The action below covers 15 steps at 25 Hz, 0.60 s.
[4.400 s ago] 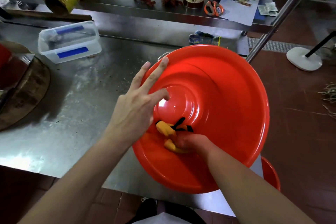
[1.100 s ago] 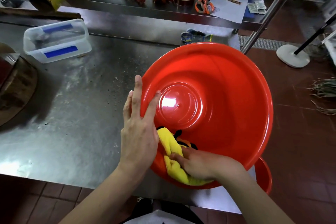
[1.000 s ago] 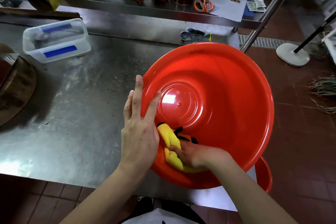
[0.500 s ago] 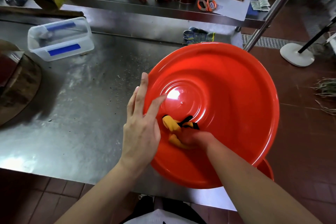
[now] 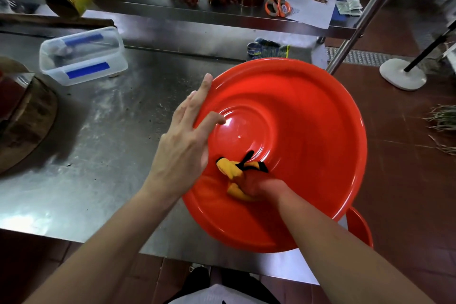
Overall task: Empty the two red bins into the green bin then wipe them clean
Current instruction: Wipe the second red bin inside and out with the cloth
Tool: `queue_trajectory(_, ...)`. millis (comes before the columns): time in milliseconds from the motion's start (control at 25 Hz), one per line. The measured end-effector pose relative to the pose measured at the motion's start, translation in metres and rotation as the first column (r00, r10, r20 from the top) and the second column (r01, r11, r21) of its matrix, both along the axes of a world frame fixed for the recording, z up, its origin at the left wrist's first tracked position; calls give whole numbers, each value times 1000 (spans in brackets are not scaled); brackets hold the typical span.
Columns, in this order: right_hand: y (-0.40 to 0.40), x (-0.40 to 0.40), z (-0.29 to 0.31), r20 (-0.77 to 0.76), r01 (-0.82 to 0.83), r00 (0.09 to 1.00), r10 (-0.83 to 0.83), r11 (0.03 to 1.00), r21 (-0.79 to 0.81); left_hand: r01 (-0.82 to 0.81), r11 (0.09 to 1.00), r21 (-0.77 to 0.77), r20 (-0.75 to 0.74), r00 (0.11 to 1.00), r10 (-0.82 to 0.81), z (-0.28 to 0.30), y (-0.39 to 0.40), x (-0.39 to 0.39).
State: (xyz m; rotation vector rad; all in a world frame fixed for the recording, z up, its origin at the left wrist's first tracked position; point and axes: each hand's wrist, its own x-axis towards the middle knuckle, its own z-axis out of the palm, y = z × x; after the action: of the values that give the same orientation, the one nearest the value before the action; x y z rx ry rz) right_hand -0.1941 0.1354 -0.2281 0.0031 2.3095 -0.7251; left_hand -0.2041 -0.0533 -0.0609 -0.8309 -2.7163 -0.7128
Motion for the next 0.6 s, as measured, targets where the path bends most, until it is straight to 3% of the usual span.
queue_trajectory(80,3,2,6,-113,-130,983,142,986,101,57,997,-42,-9,998,-58,6,-5,-12)
queue_trajectory(240,2,-2,-3,-103,-63,992,74,993,103,110,991,-83,-37,993,-113,14,0,-27)
queue_trajectory(320,4,-3,0,-129,-156,976,176,977,148,64,994,-83,-33,997,-67,13,2,-32)
queue_trajectory(480,1,-9,8,44,-106,994,99,973,206,-138,985,-108,-123,985,125,9,-1,-34)
queue_trajectory(520,1,-12,10,142,-40,990,16,985,170,-179,980,-85,-142,976,166,10,-2,-34)
queue_trajectory(600,-1,-17,14,425,272,876,-228,961,-45,-232,972,-28,-171,959,224,2,-6,-23)
